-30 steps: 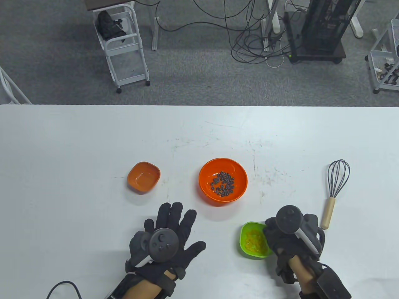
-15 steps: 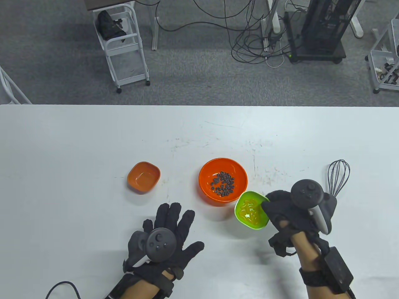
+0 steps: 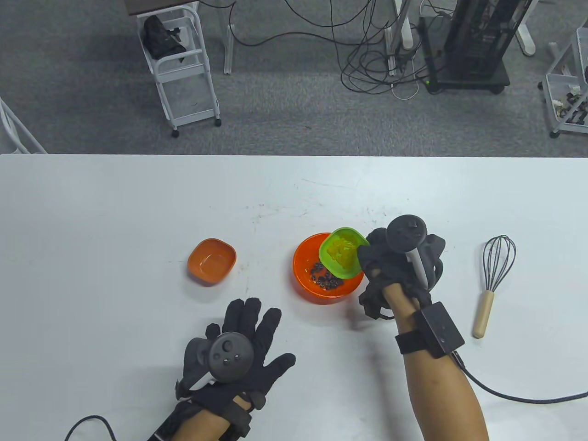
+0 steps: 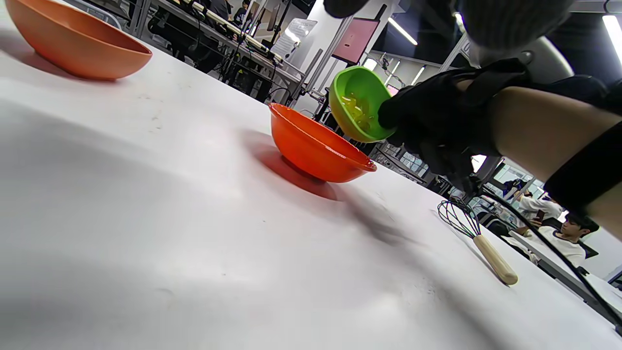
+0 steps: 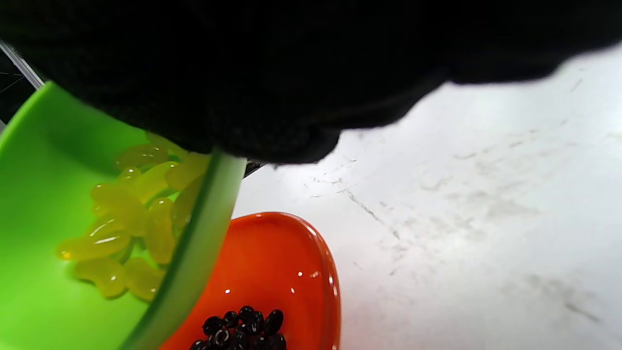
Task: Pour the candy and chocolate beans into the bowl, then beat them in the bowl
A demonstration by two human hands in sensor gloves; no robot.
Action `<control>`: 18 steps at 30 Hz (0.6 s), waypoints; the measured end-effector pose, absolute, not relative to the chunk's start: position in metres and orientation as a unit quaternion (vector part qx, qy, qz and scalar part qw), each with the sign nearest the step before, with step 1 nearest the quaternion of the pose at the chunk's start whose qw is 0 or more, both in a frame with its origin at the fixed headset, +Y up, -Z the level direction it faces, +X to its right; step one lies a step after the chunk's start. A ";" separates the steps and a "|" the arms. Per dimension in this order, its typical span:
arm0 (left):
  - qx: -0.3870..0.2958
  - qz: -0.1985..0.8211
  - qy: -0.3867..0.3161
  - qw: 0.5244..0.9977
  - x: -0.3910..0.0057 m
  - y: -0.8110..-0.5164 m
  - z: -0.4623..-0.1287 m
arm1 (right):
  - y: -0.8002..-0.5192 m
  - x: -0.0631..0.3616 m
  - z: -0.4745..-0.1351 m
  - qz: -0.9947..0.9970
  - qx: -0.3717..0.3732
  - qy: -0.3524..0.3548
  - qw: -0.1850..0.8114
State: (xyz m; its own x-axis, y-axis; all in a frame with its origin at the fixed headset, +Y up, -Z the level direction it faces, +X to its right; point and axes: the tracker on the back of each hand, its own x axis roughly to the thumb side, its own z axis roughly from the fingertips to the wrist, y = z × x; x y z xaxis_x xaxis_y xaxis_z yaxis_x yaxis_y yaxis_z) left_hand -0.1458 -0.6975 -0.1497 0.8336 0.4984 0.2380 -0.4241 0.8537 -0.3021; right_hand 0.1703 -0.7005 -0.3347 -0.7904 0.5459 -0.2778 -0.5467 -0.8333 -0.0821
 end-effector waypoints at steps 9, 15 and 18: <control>-0.117 0.258 -0.155 0.946 -0.149 -0.696 -0.151 | -0.715 0.157 -0.339 0.957 -0.141 -0.024 0.251; -0.119 0.260 -0.155 0.946 -0.150 -0.696 -0.151 | -0.718 0.154 -0.338 0.957 -0.128 -0.027 0.259; -0.121 0.258 -0.157 0.946 -0.149 -0.697 -0.151 | -0.719 0.154 -0.336 0.959 -0.122 -0.047 0.252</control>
